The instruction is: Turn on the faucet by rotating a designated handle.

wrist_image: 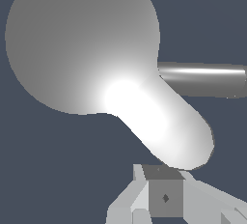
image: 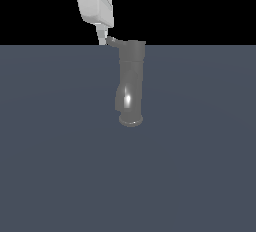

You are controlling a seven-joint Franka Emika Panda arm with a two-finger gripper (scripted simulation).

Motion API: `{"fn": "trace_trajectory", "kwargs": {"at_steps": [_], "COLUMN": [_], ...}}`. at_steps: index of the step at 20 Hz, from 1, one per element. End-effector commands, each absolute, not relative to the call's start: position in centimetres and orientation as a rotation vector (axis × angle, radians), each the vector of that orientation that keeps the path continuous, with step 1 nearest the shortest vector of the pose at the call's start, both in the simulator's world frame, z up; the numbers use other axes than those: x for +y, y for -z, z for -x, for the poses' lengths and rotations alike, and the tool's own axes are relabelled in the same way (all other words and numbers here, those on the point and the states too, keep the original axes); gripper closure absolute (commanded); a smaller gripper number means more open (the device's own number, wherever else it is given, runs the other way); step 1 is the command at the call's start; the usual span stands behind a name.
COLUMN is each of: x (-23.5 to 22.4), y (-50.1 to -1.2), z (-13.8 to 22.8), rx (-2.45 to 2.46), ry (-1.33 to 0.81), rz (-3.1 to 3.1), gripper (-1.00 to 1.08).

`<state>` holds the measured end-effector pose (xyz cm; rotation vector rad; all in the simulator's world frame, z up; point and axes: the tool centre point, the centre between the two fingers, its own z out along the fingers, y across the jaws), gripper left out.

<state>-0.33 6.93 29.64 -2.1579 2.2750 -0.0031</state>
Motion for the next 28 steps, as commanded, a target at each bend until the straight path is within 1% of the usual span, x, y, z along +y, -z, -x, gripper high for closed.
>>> {"fn": "trace_trajectory", "kwargs": {"at_steps": [1,9,10,23,24,25,28], "x": [5.4,4.7,6.3,-1.4,-1.4,2.3,0.7], "y": [-29.6,-29.7,-29.6,-29.7,-29.7,-29.7,-29.7], "z": [1.0,2.8,2.7,5.1,5.1,5.0,4.5], "rx": [2.3,2.301,2.271,2.3,2.3,2.233,2.245], "ry": [0.003,0.001,0.0,0.0,0.0,-0.003,-0.002], "rz": [2.139,2.138,2.167,2.14,2.14,2.205,2.194], "gripper": [1.08,1.08,1.08,1.08,1.08,1.08,1.08]}}
